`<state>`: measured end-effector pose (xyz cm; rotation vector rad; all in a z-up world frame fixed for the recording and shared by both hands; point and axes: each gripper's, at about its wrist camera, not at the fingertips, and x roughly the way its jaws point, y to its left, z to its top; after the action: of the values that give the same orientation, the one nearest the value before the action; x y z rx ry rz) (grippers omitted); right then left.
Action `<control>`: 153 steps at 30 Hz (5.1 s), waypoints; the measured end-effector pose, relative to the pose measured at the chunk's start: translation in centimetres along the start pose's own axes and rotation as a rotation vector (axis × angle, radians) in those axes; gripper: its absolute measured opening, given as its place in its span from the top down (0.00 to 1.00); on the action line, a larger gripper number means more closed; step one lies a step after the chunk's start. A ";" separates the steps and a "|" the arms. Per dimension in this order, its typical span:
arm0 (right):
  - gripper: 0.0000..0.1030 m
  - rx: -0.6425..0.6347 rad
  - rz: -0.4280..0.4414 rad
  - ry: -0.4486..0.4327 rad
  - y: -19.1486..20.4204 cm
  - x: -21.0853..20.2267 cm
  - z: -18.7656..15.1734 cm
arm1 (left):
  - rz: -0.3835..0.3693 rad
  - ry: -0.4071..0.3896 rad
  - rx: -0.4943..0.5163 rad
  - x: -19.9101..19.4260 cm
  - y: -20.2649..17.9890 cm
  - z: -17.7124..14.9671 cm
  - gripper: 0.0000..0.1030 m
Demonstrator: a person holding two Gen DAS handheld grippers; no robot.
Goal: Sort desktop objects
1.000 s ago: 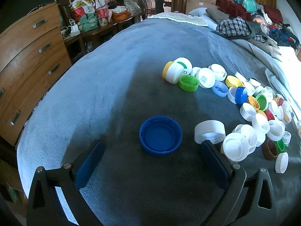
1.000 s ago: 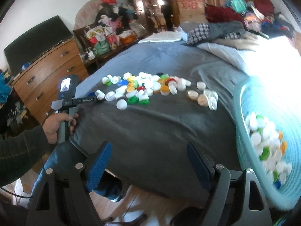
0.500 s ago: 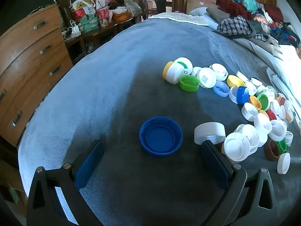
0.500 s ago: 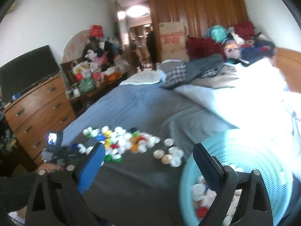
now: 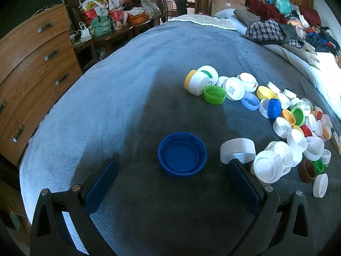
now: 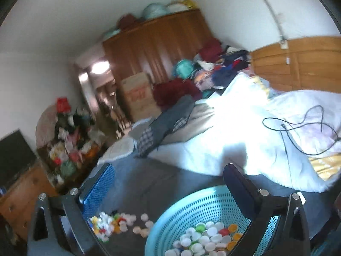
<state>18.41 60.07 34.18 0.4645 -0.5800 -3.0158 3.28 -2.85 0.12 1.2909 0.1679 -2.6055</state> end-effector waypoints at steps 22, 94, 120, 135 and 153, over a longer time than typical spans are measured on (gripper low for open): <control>0.00 0.266 0.273 0.099 6.6 22.9 14.5 | -0.013 0.002 -0.007 0.1 0.0 -0.2 0.01; 0.67 -0.485 0.429 0.530 25.7 12.3 -24.9 | -0.410 -0.218 0.068 -16.1 -4.0 0.7 0.67; 0.67 -0.202 -0.008 0.346 3.3 5.1 -11.1 | -0.766 -0.103 0.450 -22.7 -31.7 3.9 0.67; 0.66 -0.138 -0.055 0.366 -0.3 4.6 -10.7 | -0.817 0.031 0.579 -22.5 -41.0 2.7 0.67; 0.31 -0.137 -0.049 0.333 0.6 4.0 -10.7 | -0.729 -0.100 0.513 -22.0 -36.3 3.8 0.37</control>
<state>17.74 55.29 23.76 0.9560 -0.3416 -2.8987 4.03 34.86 19.98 1.4454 -0.0764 -3.4988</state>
